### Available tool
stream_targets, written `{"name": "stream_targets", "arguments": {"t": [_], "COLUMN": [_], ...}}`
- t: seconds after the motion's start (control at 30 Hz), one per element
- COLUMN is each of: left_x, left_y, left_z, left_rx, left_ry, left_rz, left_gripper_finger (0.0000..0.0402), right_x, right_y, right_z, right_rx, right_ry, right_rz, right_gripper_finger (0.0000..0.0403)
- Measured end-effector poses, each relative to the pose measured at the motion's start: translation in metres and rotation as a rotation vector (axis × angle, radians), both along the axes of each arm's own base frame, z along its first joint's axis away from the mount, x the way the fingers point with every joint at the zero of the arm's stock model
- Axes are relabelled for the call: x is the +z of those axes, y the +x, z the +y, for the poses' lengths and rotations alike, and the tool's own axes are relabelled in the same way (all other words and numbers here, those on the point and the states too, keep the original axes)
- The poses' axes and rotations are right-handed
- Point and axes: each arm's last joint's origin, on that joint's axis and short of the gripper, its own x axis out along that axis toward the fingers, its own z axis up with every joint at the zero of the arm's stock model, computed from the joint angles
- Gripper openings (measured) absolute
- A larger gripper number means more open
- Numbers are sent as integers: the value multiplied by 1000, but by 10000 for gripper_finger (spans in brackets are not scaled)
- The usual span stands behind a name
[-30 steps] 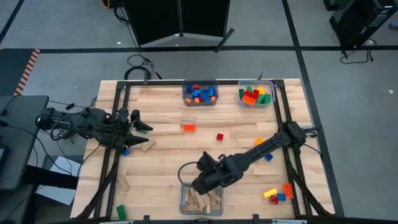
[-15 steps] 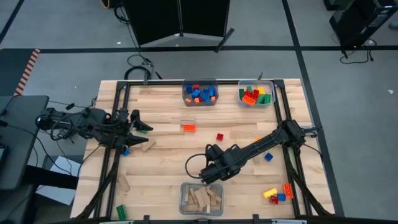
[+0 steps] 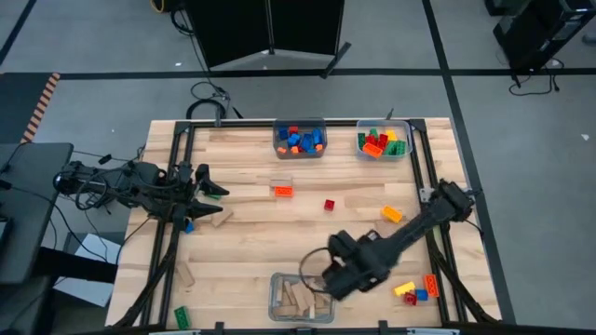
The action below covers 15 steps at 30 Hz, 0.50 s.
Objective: Sort blocks by size
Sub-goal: Put the small red game piece into the black bin
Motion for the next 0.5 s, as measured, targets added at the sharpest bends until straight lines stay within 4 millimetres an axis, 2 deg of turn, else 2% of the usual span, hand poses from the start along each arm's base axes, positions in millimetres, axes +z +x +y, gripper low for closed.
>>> {"name": "stream_targets", "arguments": {"t": [0.23, 0.33, 0.5], "left_x": [0, 0, -3], "left_y": [0, 0, 7], "left_z": [0, 0, 2], "left_rx": [13, 15, 105], "left_ry": [0, -8, -13], "left_rz": [0, 1, 33], "left_gripper_finger": [266, 266, 266], "right_x": [33, 38, 37], "right_y": [-43, -57, -78], "right_z": [25, 37, 59], "right_rx": [27, 77, 161], "right_ry": [138, 226, 248], "right_rz": [-36, 25, 51], "right_gripper_finger": [317, 323, 332]}}
